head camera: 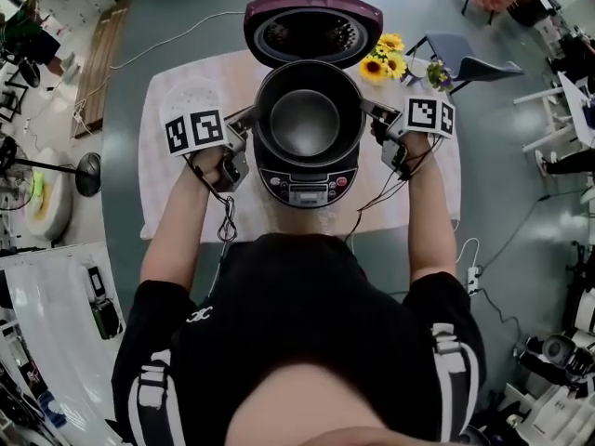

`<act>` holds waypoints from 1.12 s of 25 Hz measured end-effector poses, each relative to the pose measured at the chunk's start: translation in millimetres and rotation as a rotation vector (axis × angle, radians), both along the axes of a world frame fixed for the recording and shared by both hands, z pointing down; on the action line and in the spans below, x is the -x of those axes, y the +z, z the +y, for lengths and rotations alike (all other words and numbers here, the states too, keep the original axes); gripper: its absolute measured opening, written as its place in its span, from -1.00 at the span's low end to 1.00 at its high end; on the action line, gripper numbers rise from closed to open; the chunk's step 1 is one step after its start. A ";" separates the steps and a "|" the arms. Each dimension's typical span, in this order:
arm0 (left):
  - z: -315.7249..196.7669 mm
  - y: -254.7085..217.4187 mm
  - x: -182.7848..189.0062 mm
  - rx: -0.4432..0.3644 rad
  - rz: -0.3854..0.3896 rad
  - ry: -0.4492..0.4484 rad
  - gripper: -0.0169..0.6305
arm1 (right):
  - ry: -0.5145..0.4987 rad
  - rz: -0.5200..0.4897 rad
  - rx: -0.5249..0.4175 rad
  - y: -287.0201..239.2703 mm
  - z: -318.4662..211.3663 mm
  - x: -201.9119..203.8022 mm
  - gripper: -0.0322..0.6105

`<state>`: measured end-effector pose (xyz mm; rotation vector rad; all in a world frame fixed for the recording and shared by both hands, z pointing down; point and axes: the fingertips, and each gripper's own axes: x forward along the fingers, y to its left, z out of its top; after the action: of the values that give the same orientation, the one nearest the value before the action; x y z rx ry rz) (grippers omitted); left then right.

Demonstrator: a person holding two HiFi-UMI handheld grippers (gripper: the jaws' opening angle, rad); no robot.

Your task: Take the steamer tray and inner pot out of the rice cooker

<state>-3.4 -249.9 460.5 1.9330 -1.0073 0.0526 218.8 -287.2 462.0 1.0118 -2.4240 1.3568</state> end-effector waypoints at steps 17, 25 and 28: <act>39.1 -115.4 28.5 -0.275 0.126 -0.106 -0.91 | -0.167 -0.259 -0.247 -149.7 36.5 40.3 -0.86; 68.6 -130.0 79.2 -0.325 0.105 -0.257 -0.91 | -0.315 -0.290 -0.248 -150.7 37.3 92.7 -0.86; 95.5 -125.6 126.1 -0.317 0.101 -0.300 -0.91 | -0.364 -0.303 -0.243 -148.2 51.7 146.2 -0.86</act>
<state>-129.6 -154.5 334.9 2.0175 -1.2863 -0.3930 72.7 -235.5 313.8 0.3890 -2.8684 1.1789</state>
